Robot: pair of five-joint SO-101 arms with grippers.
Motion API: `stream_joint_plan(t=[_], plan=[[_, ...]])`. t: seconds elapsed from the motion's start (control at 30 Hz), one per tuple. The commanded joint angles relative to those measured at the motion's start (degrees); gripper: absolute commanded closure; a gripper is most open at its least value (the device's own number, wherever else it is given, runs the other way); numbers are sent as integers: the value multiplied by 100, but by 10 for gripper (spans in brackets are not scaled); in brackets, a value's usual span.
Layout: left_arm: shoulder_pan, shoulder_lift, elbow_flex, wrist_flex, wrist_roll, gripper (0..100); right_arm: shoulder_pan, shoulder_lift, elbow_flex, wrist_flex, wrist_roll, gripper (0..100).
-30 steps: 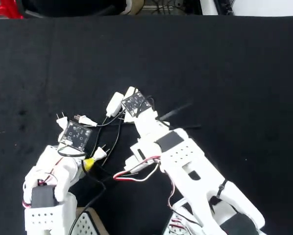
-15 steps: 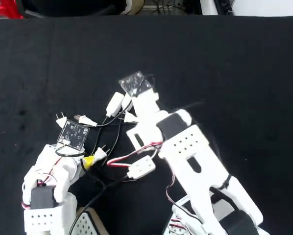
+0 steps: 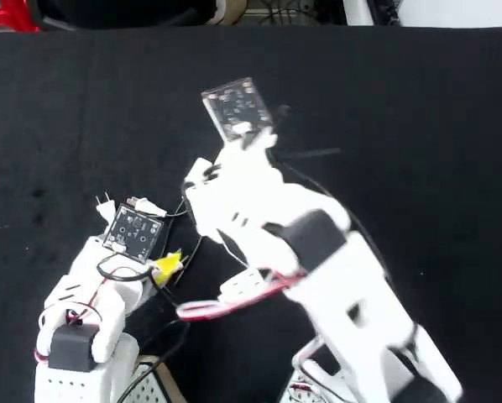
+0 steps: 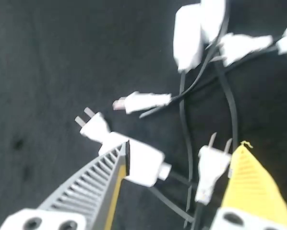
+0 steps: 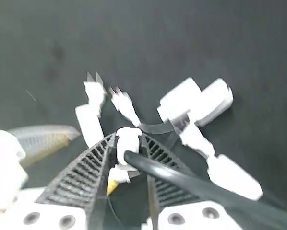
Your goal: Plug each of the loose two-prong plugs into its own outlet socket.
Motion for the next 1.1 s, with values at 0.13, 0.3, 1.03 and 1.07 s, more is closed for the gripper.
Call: stream_joint_plan(t=[0.13,0.3,1.03,1.07], plan=[[207,-9,-611,-862,1073,671,-105,-1604,1807,-1240,-334,987],[558,-9,-629,-1319,1811,671,-202,-2316,2475,-1292,-589,987],[822,0,-567,-1327,1802,671,-659,-2598,2062,308,-571,987],[822,0,-567,-1327,1802,671,-659,-2598,2018,369,-563,987]])
